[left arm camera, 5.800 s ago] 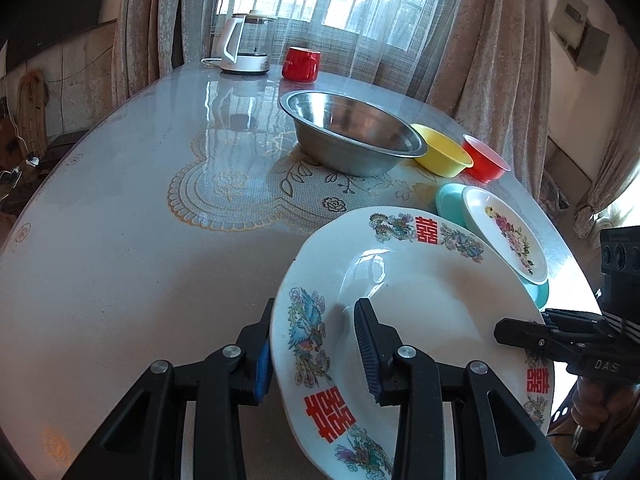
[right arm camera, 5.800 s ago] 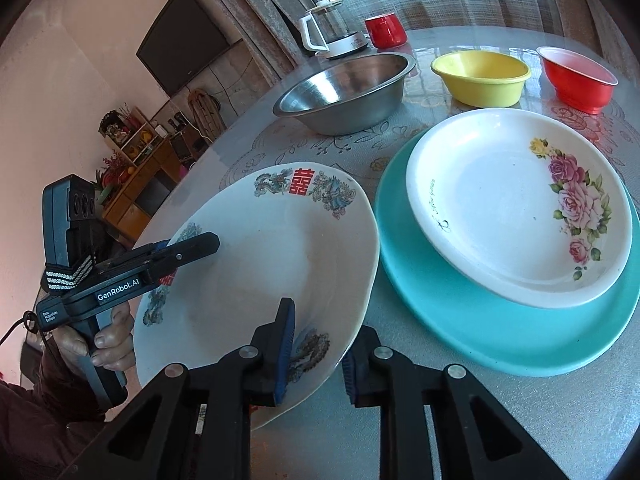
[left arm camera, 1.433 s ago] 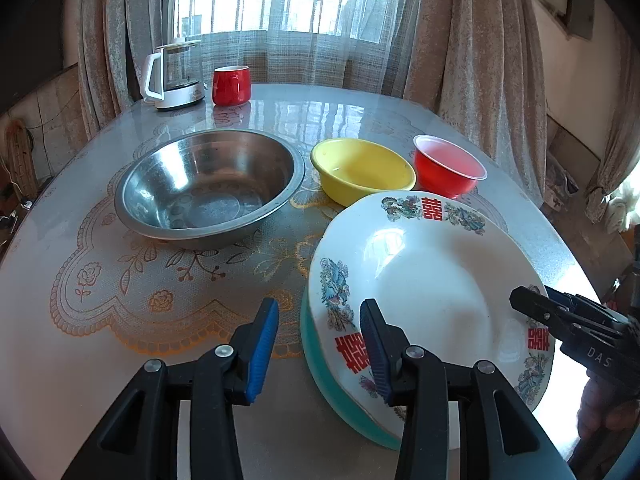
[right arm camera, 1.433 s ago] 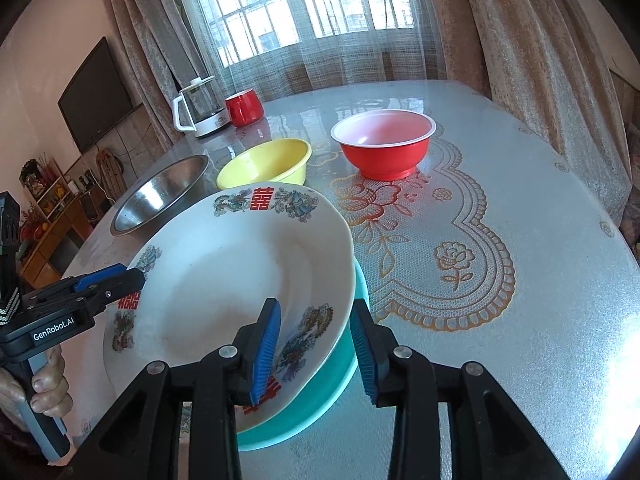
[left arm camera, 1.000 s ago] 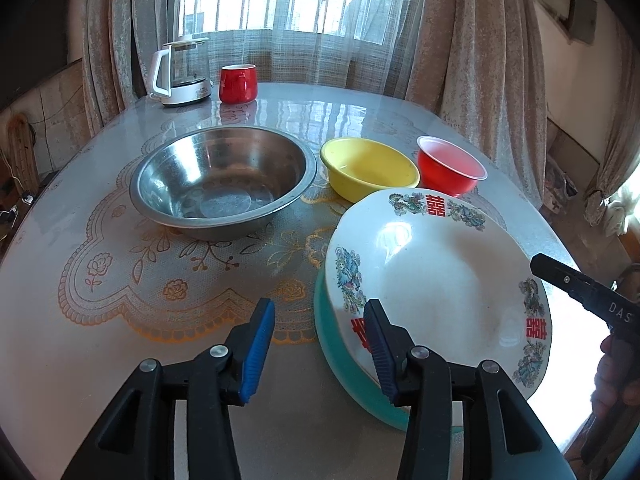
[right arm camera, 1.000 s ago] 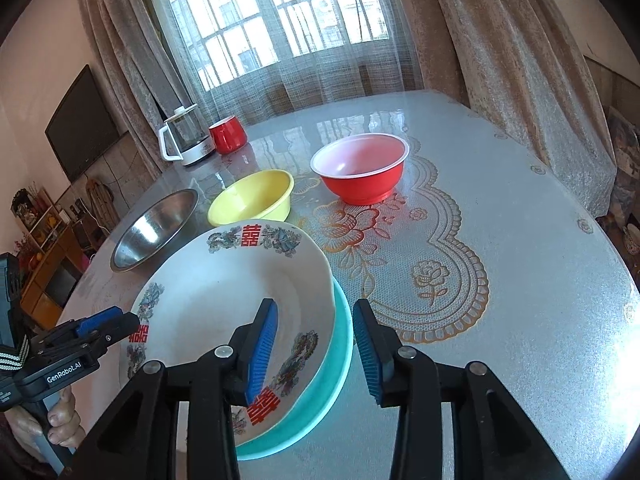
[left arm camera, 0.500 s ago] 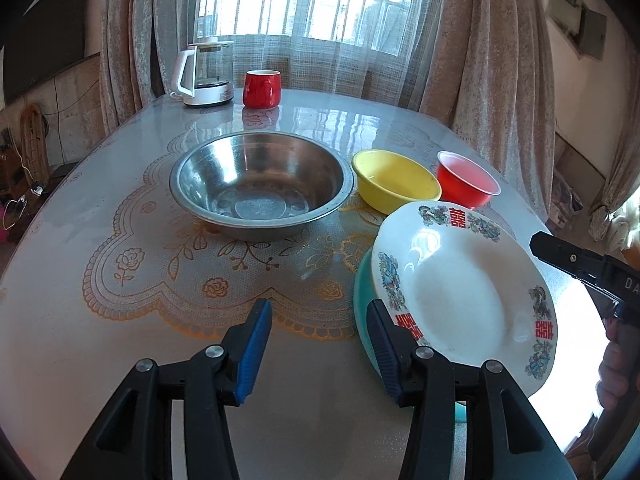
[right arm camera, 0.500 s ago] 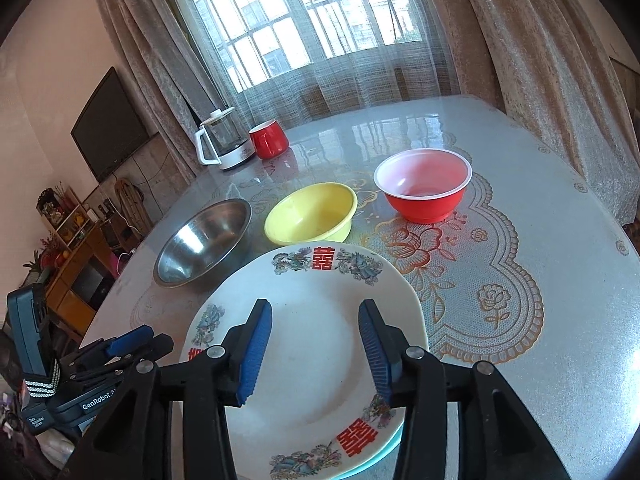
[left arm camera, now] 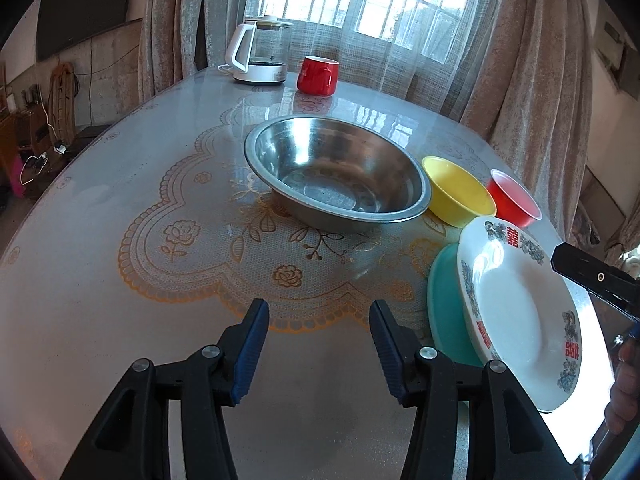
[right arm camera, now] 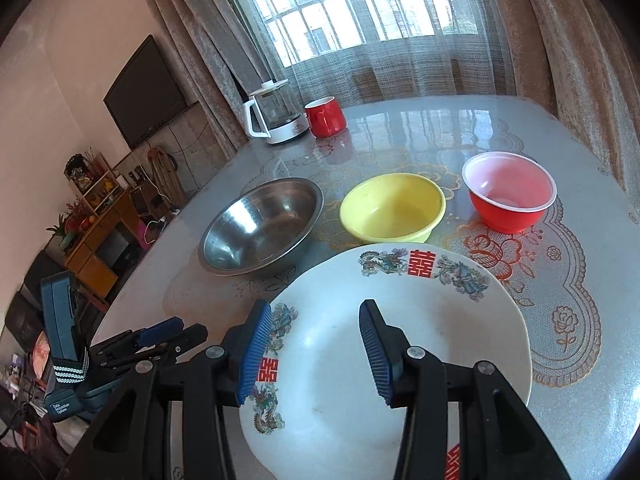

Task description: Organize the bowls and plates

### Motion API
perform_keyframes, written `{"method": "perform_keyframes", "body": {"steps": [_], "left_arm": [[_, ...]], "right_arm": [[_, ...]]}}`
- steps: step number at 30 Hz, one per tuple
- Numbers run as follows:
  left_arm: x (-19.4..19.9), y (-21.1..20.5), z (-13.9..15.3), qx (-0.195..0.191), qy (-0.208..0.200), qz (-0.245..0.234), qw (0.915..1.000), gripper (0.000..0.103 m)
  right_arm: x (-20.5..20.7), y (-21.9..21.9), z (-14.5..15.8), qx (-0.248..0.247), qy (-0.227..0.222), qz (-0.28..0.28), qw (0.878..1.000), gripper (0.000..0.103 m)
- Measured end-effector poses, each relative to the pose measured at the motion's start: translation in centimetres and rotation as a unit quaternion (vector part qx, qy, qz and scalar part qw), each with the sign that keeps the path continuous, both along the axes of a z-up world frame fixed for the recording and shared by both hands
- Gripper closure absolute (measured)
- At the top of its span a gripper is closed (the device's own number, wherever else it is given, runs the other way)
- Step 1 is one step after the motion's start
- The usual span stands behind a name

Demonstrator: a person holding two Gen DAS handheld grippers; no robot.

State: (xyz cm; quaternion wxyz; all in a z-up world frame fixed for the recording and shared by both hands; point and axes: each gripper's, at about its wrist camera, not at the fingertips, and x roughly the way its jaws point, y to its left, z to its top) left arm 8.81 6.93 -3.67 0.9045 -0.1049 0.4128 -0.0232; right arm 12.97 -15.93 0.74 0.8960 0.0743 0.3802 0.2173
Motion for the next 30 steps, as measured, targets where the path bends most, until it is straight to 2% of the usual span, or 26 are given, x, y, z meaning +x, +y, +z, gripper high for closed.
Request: {"method": "perform_keyframes", "body": {"steps": [20, 26, 30], "left_arm": [[1.7, 4.3, 1.0, 0.003, -0.011, 0.04, 0.9991, 0.04], [2.6, 5.6, 1.2, -0.012, -0.004, 0.051, 0.9986, 0.04], [2.9, 6.0, 1.5, -0.023, -0.014, 0.048, 0.9985, 0.037]], "right_arm": [[3.4, 5.7, -0.1, -0.002, 0.044, 0.059, 0.997, 0.056], [5.6, 6.5, -0.3, -0.004, 0.06, 0.043, 0.997, 0.056], [7.1, 6.6, -0.5, -0.004, 0.074, 0.028, 0.997, 0.056]]}}
